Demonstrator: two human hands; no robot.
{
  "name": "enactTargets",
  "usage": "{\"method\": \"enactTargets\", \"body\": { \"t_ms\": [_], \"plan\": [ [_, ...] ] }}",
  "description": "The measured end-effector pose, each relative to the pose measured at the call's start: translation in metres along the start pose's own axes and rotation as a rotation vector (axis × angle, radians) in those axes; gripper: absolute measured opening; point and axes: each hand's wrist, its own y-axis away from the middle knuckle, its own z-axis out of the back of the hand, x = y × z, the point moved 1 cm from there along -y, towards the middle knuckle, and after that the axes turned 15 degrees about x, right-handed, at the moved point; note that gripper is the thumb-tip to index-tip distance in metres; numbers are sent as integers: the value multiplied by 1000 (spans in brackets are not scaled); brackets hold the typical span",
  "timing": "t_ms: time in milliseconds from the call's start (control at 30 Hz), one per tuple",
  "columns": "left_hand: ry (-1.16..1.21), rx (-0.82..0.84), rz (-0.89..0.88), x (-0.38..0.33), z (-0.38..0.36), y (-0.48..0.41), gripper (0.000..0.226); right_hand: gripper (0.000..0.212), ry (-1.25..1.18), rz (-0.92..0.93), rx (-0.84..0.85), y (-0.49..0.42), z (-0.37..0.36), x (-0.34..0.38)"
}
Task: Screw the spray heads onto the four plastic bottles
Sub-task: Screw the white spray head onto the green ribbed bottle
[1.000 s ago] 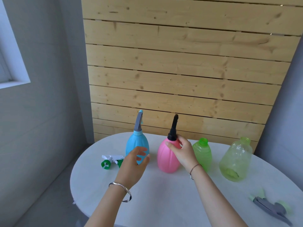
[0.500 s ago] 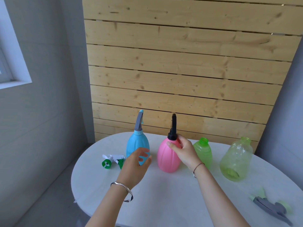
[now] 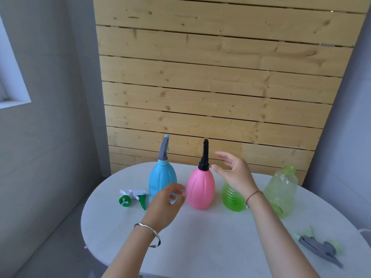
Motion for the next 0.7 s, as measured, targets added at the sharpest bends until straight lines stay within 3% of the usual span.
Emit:
{"method": "enactTargets", "body": {
  "t_ms": [133,233,333,467,700],
  "plan": [
    [-9,25,-24,-2,-6,4,16,39,259,43,-165,9,17,-2],
    [-15,59,-38,-5,-10,6,14,55,377,-135,-60,15,16,-16],
    [-18,79,-43,-7,-13,8,14,54,346,-220,16,21,10,-27],
    [-34,96,-50,-11,-16,13,16,37,370,-164,-127,31,8,-27],
    [-15,118,-73,-14,-22,22,16,30,285,-156,-286,52,14,-17]
  ]
}}
